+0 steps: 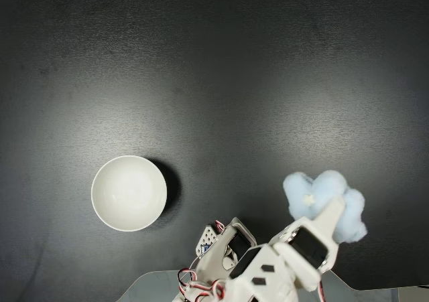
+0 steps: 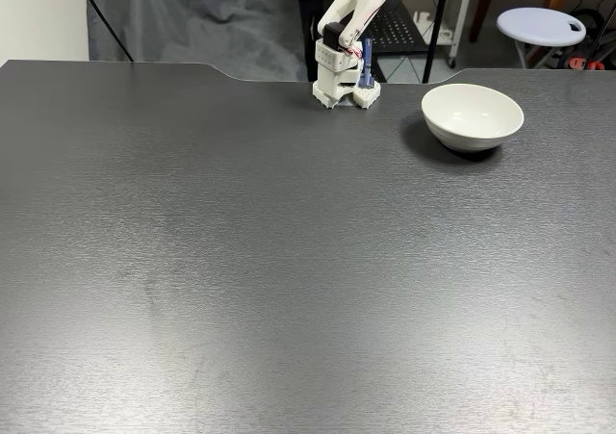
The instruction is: Grasp a skyblue doll and put it in the white bowl.
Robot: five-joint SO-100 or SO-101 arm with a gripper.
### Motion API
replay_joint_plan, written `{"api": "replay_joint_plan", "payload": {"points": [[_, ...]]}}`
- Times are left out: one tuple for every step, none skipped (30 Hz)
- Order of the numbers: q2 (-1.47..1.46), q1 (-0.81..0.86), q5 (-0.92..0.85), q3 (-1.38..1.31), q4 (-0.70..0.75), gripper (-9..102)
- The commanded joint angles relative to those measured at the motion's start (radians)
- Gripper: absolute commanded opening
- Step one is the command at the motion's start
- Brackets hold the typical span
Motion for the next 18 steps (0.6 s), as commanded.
{"api": "replay_joint_plan", "payload": {"points": [[0.005,-0.097,0.003,-0.06,0.044,-1],[0.005,-0.137,0.002,-0.06,0.044,-1],[0.005,-0.179,0.002,-0.06,0.044,-1],[0.005,-0.219,0.002,-0.06,0.044,-1],[0.005,-0.259,0.002,-0.06,0.043,-1],[0.005,-0.302,0.0,-0.06,0.043,-1],[0.005,-0.347,0.0,-0.06,0.043,-1],[0.005,-0.394,0.0,-0.06,0.043,-1],[0.005,-0.448,0.0,-0.06,0.043,-1],[0.005,-0.511,0.0,-0.06,0.043,-1],[0.006,-0.58,0.003,-0.06,0.043,-1],[0.009,-0.653,0.008,-0.06,0.043,-1],[0.015,-0.732,0.009,-0.06,0.043,-1],[0.018,-0.808,0.011,-0.06,0.043,-1],[0.02,-0.887,0.011,-0.06,0.043,-1],[0.02,-0.959,0.011,-0.06,0.043,-1],[0.02,-1.028,0.012,-0.06,0.044,-1],[0.02,-1.094,0.012,-0.06,0.049,-1]]}}
